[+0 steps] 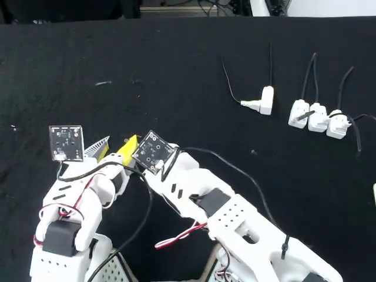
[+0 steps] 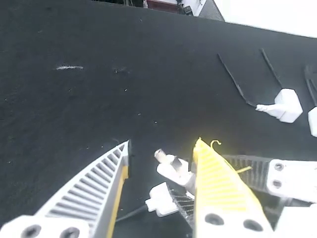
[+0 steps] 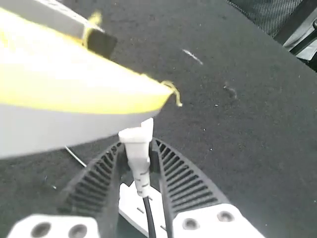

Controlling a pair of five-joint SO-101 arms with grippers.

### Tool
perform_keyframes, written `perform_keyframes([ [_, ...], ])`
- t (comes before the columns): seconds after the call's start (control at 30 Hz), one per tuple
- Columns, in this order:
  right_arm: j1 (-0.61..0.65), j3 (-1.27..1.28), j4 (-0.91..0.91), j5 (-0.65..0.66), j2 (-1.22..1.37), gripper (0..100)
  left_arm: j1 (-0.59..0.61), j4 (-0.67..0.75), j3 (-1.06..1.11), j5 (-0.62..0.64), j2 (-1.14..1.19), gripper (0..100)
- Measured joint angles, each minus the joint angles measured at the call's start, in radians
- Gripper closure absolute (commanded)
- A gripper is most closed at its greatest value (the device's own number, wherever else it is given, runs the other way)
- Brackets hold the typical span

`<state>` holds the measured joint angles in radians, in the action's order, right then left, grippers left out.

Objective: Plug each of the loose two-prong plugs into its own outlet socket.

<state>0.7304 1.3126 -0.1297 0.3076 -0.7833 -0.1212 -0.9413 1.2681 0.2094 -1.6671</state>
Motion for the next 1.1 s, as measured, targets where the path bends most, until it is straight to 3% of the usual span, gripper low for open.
perform_keyframes([
  [0.2, 0.048, 0.0, 0.0, -0.011, 0.0, 98.8, 0.037, 0.068, 0.094, -0.012, 0.005, 79],
  [0.83, 0.054, 0.0, -0.005, -0.023, -0.008, 98.8, 0.1, 0.078, 0.13, -0.011, -0.002, 79],
  [1.1, 0.054, 0.0, -0.181, -0.061, -0.218, 98.8, 0.146, 0.084, 0.13, -0.011, -0.002, 79],
])
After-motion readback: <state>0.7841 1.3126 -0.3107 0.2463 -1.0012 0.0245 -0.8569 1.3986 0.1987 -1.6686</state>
